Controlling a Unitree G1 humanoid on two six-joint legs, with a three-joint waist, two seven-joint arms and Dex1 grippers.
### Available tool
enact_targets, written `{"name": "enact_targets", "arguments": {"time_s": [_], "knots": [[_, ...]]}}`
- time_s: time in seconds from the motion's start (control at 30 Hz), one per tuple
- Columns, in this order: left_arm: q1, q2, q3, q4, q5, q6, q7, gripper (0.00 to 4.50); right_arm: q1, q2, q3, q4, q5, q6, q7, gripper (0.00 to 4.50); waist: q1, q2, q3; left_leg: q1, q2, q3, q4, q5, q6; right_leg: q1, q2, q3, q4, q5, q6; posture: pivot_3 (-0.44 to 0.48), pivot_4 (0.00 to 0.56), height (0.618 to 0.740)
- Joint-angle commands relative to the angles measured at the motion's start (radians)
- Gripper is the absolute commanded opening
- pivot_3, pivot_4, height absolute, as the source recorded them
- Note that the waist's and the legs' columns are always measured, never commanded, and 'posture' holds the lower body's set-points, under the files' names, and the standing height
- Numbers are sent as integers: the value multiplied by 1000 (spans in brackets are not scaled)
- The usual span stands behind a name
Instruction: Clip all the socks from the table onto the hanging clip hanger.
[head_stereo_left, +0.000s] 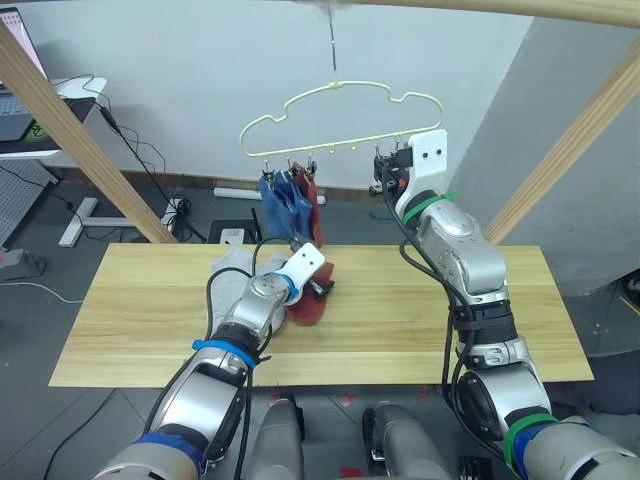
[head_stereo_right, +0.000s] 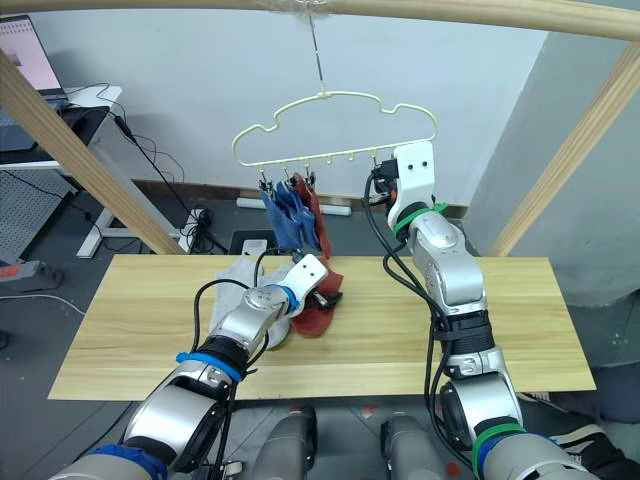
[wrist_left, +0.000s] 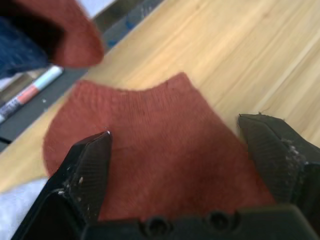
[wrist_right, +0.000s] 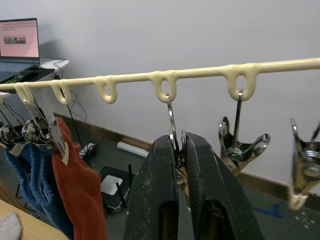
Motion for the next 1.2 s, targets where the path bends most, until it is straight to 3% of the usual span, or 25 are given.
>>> {"name": "enact_targets", "arguments": {"time_s": [0.03, 0.13, 0.63, 0.9, 1.03, 1.2], "knots": [[8, -14, 8, 46, 9, 7, -35, 4500, 2, -5, -9, -57, 9, 7, -9, 15, -2, 0, 0, 0, 0, 0, 0, 0, 0, 0, 0, 0, 0, 0, 0, -22, 231, 740], [25, -19, 6, 28, 6, 14, -79, 3927, 5, -4, -10, -62, 10, 13, -10, 0, -5, 0, 0, 0, 0, 0, 2, 0, 0, 0, 0, 0, 2, 0, 0, -19, 231, 740], [121, -14, 43, -184, -32, 18, -165, 65, -10, -12, -14, -24, 9, -2, 4, 0, -7, 0, 0, 0, 0, -1, 4, 0, 0, 1, 0, 0, 2, 0, 0, 12, 231, 740], [249, -42, 116, -555, -219, -7, -307, 29, -17, -33, -49, -26, 52, 83, 18, 0, -5, 0, 0, 0, 0, -1, 4, 0, 0, 1, 0, -1, 2, 0, 0, 11, 230, 740], [296, -34, 122, -690, -219, -140, -304, 29, -41, -29, -125, -69, 155, 255, 1, 0, -4, 0, 0, 0, 0, -2, 4, 0, 0, 2, 0, -1, 3, 0, 0, 14, 230, 740], [327, -35, 106, -744, -191, -236, -285, 29, -91, -8, -232, -120, 274, 469, -61, 0, 1, 0, 0, 0, 0, -2, 4, 0, 0, 2, 0, 0, 2, 0, 0, 11, 229, 740]]}}
